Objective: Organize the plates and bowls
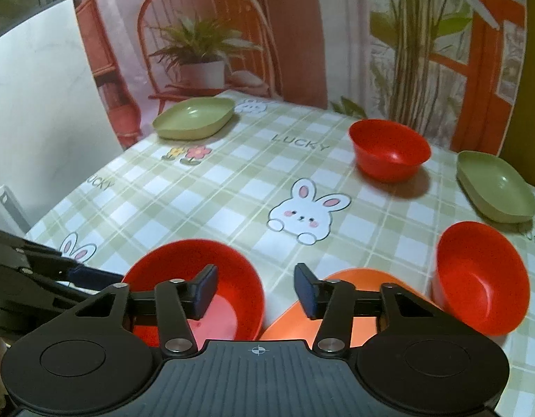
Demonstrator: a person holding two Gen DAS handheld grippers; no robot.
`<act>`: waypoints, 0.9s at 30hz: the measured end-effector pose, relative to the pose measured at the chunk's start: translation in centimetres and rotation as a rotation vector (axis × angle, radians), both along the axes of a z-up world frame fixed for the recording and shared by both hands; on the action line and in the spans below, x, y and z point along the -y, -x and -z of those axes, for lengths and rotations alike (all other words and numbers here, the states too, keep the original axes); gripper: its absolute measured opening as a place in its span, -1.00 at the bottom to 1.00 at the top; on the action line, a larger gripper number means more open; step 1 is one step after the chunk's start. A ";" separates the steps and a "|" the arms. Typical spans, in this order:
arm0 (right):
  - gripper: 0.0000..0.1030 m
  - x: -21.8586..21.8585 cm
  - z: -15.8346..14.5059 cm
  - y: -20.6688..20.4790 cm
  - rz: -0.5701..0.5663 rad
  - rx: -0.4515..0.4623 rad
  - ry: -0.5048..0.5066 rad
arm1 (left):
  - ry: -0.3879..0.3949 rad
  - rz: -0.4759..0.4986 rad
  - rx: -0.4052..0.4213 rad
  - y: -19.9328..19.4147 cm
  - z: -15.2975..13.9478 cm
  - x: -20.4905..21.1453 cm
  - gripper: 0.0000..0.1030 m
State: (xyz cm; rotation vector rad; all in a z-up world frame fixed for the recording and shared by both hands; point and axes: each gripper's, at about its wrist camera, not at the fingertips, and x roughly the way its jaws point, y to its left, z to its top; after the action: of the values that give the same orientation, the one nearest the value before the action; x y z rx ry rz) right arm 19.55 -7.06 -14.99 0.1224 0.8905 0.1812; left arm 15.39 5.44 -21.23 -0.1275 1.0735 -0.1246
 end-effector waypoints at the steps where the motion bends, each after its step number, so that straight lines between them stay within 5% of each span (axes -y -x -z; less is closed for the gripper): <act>1: -0.22 0.0 0.1 0.0 -0.002 -0.003 -0.001 | 0.006 0.001 -0.002 0.0 0.0 0.1 -0.14; 8: -0.41 0.1 0.8 0.1 0.008 -0.036 -0.017 | 0.019 -0.021 -0.018 0.1 0.3 -0.2 -0.51; 17: -0.84 0.5 1.5 0.4 0.018 -0.065 -0.048 | 0.040 -0.039 -0.024 0.3 0.5 -0.1 -0.67; 27: -0.91 0.7 1.6 0.6 0.027 -0.070 -0.073 | 0.037 -0.050 -0.016 0.4 0.4 -0.2 -0.74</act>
State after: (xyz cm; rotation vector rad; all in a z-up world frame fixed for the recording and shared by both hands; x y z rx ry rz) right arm 18.95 -7.79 -16.56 0.2098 0.9520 0.1853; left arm 14.96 5.63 -21.59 -0.1886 1.0838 -0.0984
